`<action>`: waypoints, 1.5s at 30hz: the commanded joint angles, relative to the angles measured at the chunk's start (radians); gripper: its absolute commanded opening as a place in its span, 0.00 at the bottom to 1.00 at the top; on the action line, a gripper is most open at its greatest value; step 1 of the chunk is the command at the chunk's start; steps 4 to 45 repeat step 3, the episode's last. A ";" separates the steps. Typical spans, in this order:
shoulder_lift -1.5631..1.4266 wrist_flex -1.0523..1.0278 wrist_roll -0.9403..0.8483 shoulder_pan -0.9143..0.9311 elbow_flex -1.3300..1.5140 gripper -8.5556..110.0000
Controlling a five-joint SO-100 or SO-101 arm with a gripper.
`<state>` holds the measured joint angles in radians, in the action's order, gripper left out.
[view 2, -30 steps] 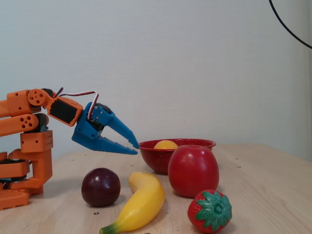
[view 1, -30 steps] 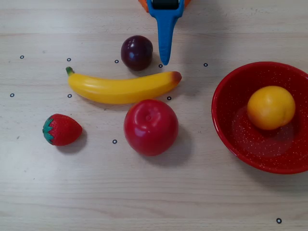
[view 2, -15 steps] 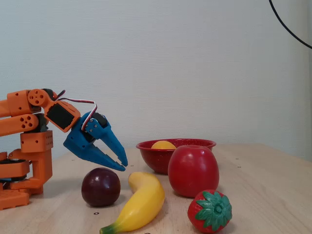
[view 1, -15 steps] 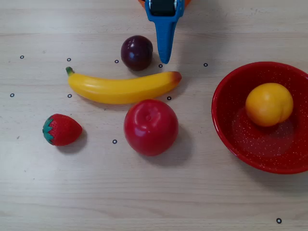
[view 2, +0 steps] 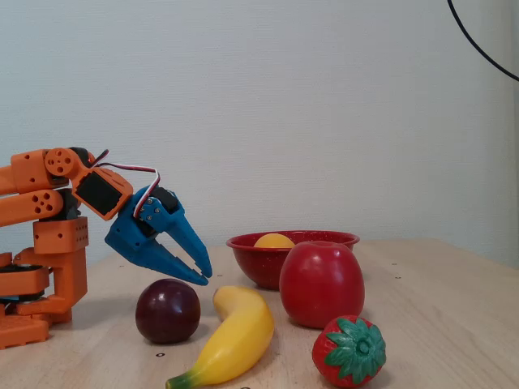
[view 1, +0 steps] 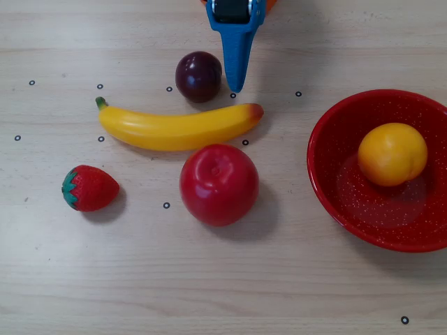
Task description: Put the peach in the red bowl.
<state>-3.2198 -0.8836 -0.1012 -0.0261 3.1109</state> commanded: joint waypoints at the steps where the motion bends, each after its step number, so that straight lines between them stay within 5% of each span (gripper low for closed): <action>1: -0.009 -0.002 -0.015 -0.017 0.008 0.07; 45: -0.009 -0.002 -0.015 -0.017 0.008 0.07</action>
